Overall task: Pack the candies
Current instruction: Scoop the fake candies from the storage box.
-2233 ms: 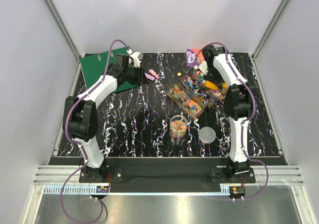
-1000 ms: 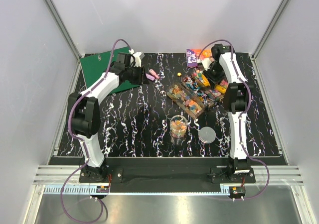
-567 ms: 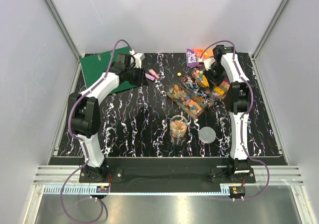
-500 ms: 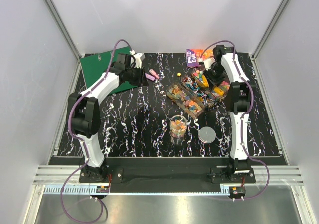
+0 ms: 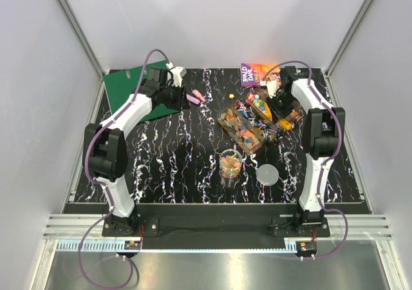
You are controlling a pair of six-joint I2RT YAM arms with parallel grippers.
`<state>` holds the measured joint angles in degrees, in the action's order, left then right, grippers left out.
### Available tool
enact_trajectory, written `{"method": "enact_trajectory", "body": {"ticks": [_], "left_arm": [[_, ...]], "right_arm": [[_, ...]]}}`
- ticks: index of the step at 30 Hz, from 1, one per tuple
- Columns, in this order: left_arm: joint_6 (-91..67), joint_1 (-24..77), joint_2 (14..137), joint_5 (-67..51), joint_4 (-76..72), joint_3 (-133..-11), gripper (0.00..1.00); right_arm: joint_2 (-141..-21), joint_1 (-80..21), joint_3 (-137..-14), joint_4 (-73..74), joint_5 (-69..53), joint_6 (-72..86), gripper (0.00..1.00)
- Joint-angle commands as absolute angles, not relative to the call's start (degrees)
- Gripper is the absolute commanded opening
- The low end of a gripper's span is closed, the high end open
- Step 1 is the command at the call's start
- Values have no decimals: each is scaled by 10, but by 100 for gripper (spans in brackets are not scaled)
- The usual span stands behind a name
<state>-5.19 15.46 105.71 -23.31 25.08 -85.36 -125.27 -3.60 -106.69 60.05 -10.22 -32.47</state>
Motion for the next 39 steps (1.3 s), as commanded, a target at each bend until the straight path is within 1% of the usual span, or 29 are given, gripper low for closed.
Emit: {"method": "enact_trajectory", "body": {"ticks": [1, 5, 10, 14, 19, 27, 35, 37, 39], "left_arm": [[-48, 158, 1024, -223, 244, -852, 33], [-40, 166, 1025, -218, 252, -854, 33], [-33, 166, 1026, -217, 268, -868, 33], [-19, 167, 1021, -214, 278, -874, 33], [-9, 166, 1016, -210, 280, -881, 33], [-13, 177, 1014, -222, 280, -884, 33], [-8, 183, 996, -217, 279, -875, 33], [-5, 183, 986, -214, 280, -871, 33], [-6, 183, 978, -211, 277, -865, 33]], "right_arm": [[-1193, -43, -990, 494, -159, -327, 0], [-1166, -43, -934, 386, -177, -309, 0], [-1134, -43, -894, 312, -190, -267, 0], [-1099, -42, -866, 291, -184, -250, 0], [-1029, -41, -798, 241, -166, -231, 0], [-963, -42, -763, 233, -163, -217, 0], [-836, -41, -699, 272, -177, -250, 0], [-776, -38, -680, 283, -220, -265, 0], [-733, -37, -633, 283, -265, -276, 0]]}}
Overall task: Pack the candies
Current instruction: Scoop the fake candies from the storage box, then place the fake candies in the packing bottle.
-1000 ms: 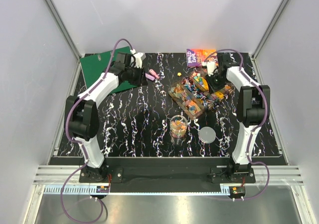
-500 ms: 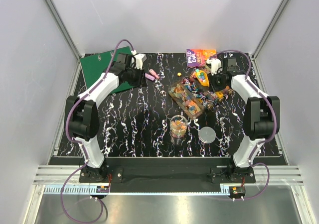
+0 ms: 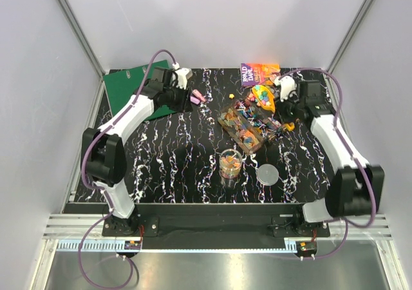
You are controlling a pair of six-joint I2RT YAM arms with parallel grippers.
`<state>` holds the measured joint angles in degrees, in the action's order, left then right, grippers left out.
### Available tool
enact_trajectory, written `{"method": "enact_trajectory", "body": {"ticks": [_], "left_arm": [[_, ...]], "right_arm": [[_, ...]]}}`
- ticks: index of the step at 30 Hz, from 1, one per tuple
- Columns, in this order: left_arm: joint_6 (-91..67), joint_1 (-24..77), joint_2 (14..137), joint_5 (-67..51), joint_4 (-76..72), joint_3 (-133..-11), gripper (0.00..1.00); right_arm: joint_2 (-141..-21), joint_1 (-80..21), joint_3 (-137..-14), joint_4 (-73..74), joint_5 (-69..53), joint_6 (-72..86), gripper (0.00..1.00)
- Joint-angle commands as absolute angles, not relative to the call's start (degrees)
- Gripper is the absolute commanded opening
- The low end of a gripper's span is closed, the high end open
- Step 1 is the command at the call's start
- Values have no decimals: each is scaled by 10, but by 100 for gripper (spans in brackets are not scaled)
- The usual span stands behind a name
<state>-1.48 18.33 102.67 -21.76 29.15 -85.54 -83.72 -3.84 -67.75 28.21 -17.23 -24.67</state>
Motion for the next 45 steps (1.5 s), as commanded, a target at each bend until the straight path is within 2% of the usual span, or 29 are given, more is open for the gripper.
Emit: {"method": "enact_trajectory", "body": {"ticks": [1, 6, 13, 18, 24, 30, 38, 45], "left_arm": [[-7, 182, 976, -210, 273, -863, 33], [-13, 180, 964, -214, 268, -853, 34], [-9, 165, 927, -218, 266, -824, 34], [-11, 161, 894, -209, 243, -786, 34], [-26, 161, 866, -198, 204, -729, 34], [-25, 160, 840, -188, 185, -688, 34], [-33, 154, 795, -185, 162, -641, 35], [-35, 149, 763, -185, 138, -594, 35]], "right_arm": [[-703, -38, -620, 293, -283, -279, 0], [-686, -38, -638, 379, -316, -293, 0], [-688, -38, -741, 697, -309, -550, 0], [-671, -45, -758, 808, -255, -664, 0], [-660, -113, -754, 854, -159, -710, 0], [-692, -207, -751, 848, -109, -672, 0], [-757, -281, -748, 818, -26, -631, 0], [-810, -311, -792, 828, 29, -613, 0]]}}
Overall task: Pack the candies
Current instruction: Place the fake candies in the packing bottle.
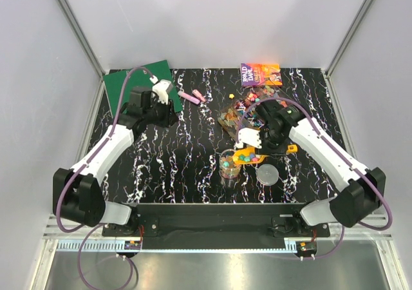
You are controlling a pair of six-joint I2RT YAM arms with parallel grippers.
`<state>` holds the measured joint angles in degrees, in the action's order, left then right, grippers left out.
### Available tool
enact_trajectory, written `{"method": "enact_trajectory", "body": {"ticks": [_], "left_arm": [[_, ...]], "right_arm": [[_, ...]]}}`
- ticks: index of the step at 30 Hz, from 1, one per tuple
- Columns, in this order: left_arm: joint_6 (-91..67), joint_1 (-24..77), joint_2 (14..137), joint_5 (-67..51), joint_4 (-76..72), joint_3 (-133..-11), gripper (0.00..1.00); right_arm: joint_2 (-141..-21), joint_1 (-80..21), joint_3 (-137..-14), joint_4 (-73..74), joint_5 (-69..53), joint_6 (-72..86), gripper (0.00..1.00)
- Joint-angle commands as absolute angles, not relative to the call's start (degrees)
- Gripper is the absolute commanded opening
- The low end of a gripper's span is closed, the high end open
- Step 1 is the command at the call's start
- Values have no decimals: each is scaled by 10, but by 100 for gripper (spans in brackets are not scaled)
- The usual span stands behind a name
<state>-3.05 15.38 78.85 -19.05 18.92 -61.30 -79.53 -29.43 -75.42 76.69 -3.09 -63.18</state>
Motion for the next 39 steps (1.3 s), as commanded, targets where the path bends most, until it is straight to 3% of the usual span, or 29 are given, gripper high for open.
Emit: {"method": "enact_trajectory", "body": {"ticks": [1, 15, 33, 35, 39], "left_arm": [[-39, 148, 758, -187, 135, -592, 35], [-57, 142, 733, -198, 119, -581, 36], [-68, 134, 723, -193, 117, -581, 36], [-72, 134, 722, -162, 122, -581, 37], [-69, 134, 719, -5, 149, -588, 51]], "right_arm": [[-812, -317, -793, 828, 46, -612, 0], [-852, -392, -860, 916, 166, -611, 0], [-804, -427, -818, 936, 242, -622, 0], [-785, -425, -810, 932, 232, -610, 0], [-752, -354, -792, 855, 161, -503, 0]]}}
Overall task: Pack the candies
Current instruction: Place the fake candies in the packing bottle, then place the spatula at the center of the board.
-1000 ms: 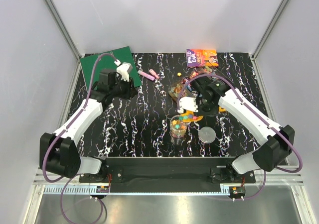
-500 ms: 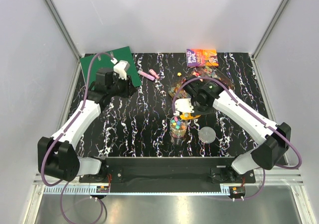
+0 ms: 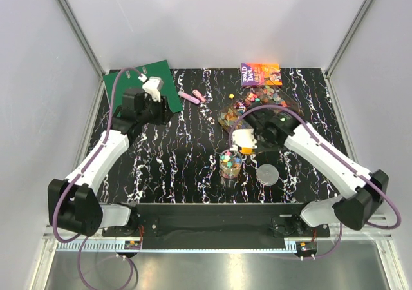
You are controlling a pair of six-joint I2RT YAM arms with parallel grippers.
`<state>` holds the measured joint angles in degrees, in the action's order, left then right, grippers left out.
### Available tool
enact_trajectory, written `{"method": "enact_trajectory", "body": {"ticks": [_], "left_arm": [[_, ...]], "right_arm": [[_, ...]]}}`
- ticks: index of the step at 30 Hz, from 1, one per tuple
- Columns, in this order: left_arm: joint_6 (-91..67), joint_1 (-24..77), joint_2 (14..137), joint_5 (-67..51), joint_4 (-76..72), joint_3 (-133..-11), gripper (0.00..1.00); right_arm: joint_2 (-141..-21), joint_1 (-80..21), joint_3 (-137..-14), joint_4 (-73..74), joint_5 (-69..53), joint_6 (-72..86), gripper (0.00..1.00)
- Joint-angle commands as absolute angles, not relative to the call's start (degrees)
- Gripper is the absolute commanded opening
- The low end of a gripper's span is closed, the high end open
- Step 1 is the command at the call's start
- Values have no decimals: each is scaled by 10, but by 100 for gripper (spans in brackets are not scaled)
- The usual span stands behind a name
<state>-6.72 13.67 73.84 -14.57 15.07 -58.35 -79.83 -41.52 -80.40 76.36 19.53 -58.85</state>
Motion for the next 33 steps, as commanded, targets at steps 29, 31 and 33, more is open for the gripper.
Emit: {"method": "enact_trajectory", "body": {"ticks": [29, 31, 33], "left_arm": [[-101, 98, 947, 129, 76, -619, 99], [-90, 102, 952, 120, 90, -633, 99], [-80, 106, 956, 120, 104, -651, 99]], "right_arm": [[-946, 198, -613, 211, -77, -213, 0], [-973, 198, -619, 198, -67, -214, 4], [-994, 199, -623, 190, -53, -217, 25]]}}
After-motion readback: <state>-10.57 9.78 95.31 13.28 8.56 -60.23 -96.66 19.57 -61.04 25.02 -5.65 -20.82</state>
